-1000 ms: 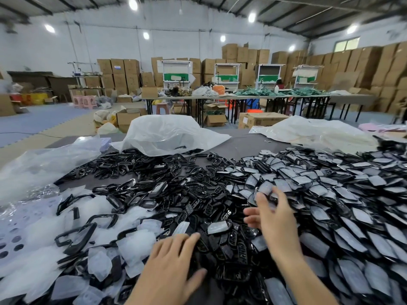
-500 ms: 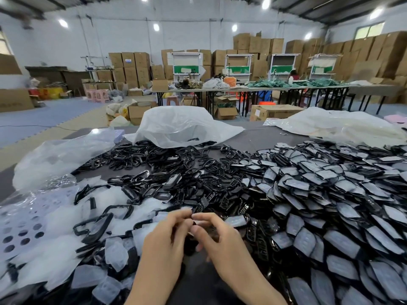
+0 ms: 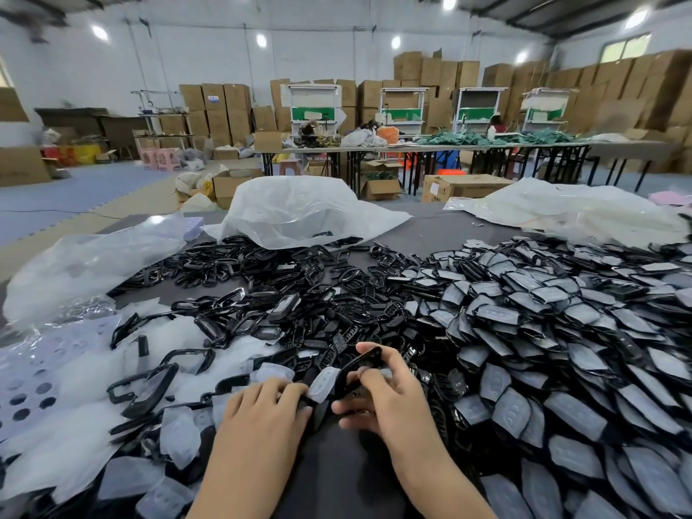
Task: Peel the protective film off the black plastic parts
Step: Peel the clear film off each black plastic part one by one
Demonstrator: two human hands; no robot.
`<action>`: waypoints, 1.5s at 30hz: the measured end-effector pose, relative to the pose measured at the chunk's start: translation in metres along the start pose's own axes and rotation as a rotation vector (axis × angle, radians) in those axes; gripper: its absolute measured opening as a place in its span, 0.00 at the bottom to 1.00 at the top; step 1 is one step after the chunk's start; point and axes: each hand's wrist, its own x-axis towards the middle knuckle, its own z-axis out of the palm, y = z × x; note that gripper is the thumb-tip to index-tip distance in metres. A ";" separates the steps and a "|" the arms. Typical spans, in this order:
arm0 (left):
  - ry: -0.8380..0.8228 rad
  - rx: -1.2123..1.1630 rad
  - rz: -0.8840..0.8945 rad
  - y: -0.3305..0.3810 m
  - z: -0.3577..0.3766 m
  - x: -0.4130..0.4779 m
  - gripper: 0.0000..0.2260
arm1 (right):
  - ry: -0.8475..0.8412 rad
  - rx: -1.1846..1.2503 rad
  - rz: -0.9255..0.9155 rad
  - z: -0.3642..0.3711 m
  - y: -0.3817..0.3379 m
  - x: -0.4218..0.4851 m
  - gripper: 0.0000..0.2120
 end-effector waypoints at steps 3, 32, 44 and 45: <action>0.020 0.015 -0.017 -0.001 -0.002 0.003 0.07 | 0.002 0.099 0.057 0.000 -0.001 0.002 0.06; -0.088 -1.299 -0.438 0.021 -0.028 0.012 0.11 | -0.012 -0.105 -0.007 -0.004 0.006 0.004 0.09; -0.056 -1.143 -0.471 0.022 -0.021 0.010 0.04 | -0.034 0.026 -0.002 0.003 0.008 0.005 0.08; -0.039 -1.010 -0.410 0.023 -0.020 0.009 0.06 | -0.037 0.073 0.012 0.003 0.008 0.006 0.08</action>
